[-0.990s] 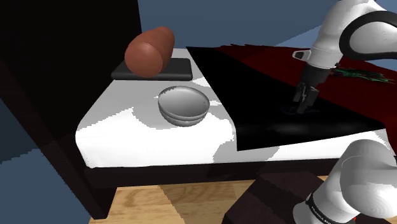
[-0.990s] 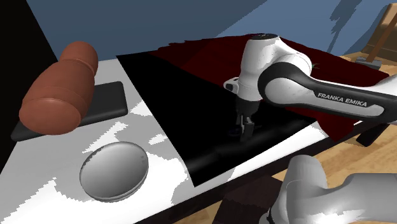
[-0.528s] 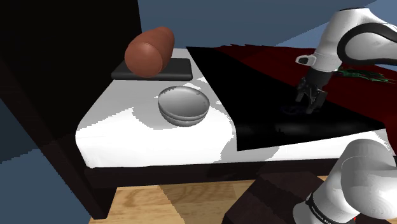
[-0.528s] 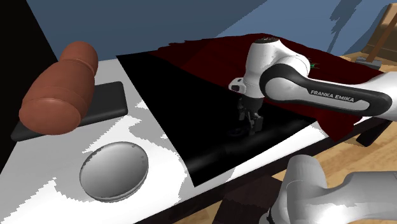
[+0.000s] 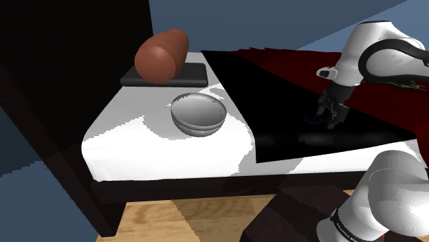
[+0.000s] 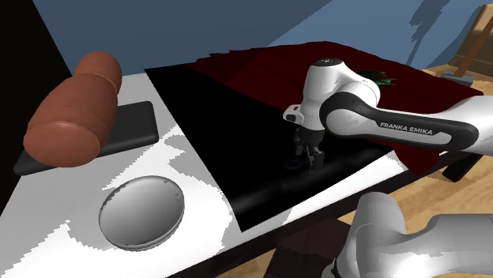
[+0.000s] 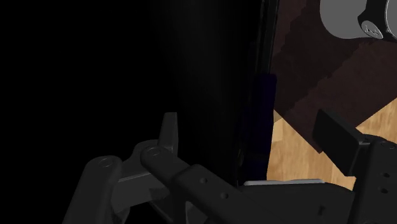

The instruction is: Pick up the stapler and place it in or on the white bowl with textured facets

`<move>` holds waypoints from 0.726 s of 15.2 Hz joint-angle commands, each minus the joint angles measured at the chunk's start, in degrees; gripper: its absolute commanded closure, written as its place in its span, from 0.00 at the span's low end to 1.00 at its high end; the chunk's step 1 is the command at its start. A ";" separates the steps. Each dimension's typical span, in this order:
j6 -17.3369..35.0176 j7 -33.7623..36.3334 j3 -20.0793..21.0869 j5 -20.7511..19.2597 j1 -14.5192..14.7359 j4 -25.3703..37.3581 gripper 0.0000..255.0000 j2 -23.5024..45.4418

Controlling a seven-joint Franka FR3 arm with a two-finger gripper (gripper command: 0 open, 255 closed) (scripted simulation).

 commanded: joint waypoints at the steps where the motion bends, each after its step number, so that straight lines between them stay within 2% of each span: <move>1: 0.10 0.01 -0.04 -0.03 0.00 -0.07 0.00 0.01; 5: 0.08 0.00 -0.04 -0.03 0.00 -0.06 0.00 0.01; 6: 0.08 0.00 -0.04 -0.03 0.00 -0.06 1.00 0.01; 11: 0.09 0.01 -0.04 -0.03 0.00 -0.07 1.00 0.02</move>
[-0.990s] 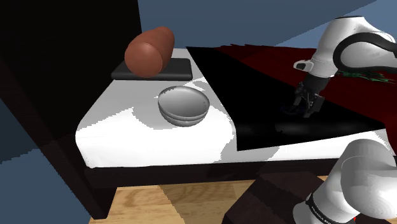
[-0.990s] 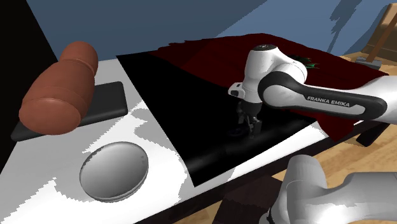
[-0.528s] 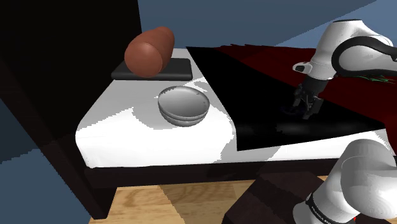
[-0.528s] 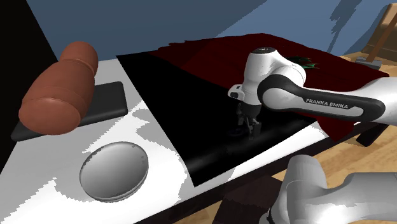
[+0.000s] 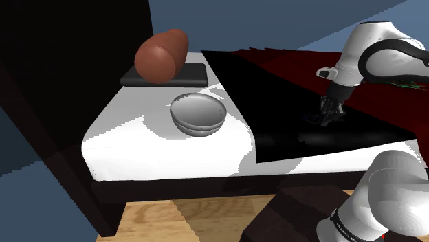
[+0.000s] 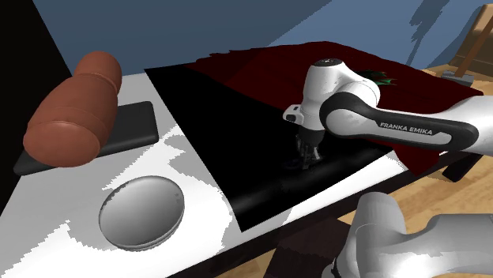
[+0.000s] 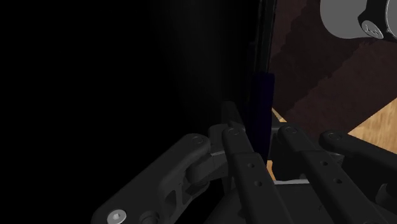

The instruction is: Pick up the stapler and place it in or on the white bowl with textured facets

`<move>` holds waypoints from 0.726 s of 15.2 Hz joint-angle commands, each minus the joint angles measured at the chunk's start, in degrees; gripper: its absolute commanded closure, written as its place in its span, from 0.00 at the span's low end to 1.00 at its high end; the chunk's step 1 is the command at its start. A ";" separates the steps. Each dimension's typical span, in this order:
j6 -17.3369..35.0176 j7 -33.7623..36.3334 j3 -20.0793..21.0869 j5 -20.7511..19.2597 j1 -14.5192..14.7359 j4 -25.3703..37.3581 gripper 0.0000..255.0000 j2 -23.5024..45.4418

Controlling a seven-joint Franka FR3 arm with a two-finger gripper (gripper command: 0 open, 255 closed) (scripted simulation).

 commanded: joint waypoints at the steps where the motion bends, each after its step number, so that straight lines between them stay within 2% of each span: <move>1: 0.03 0.00 -0.03 -0.03 0.00 -0.03 1.00 0.03; 4: 0.04 0.00 -0.02 -0.03 -0.01 -0.04 1.00 0.02; 11: -4.58 -0.33 1.93 1.89 0.87 5.48 1.00 0.92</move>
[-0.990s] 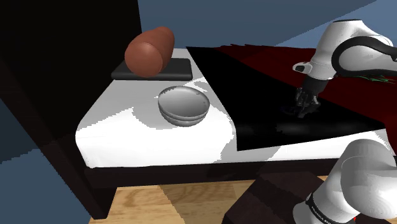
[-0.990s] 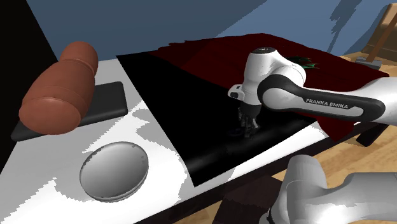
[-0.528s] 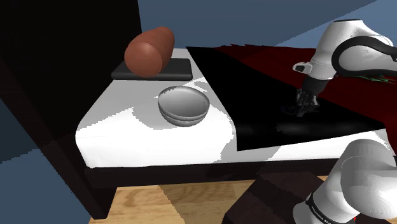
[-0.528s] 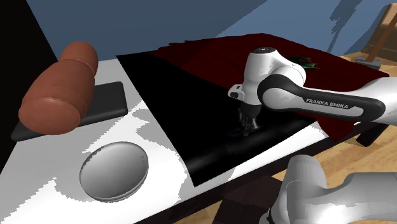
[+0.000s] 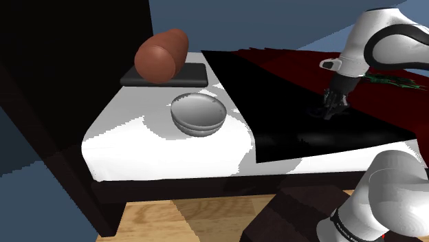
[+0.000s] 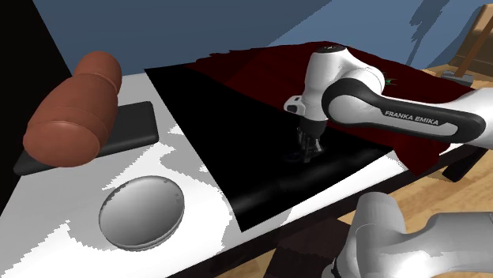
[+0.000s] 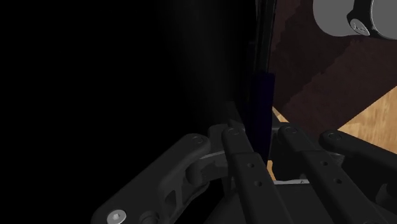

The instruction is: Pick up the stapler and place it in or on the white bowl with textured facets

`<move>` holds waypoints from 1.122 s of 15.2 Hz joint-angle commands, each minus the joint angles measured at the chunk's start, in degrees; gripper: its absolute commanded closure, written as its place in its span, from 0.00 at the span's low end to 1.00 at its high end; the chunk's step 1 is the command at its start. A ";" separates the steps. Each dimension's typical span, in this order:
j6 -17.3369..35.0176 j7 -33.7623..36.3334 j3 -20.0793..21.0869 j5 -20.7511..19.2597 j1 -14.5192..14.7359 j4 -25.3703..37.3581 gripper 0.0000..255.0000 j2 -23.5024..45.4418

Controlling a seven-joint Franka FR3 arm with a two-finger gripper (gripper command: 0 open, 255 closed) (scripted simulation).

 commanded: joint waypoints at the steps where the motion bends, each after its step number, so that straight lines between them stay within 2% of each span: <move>1: -1.55 -0.05 0.70 0.61 0.21 1.66 1.00 0.16; 17: -11.49 -1.02 3.89 3.93 1.99 15.88 1.00 4.50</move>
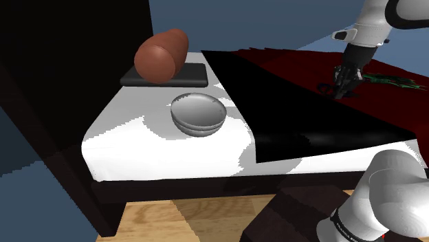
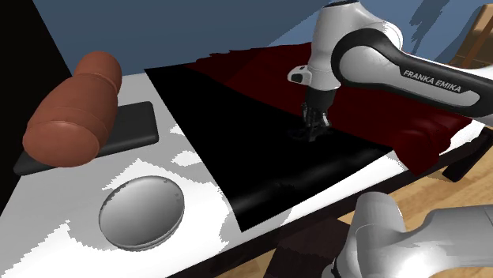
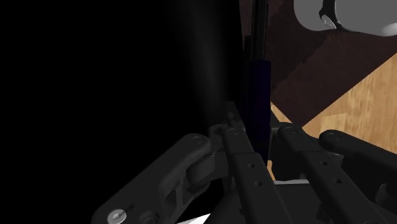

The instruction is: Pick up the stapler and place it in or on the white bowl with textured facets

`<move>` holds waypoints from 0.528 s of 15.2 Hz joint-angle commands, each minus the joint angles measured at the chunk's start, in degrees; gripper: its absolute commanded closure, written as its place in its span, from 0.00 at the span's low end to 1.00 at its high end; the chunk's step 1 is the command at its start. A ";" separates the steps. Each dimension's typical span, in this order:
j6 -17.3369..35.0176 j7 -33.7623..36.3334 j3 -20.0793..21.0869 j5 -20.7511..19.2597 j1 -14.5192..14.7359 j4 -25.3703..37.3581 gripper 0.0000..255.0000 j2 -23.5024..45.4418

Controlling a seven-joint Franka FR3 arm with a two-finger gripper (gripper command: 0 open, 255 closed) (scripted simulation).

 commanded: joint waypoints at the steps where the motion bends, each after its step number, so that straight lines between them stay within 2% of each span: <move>1: -1.42 -0.20 0.33 0.36 0.20 2.09 1.00 0.69; 8: -5.71 -0.78 1.23 1.44 0.90 9.08 1.00 3.42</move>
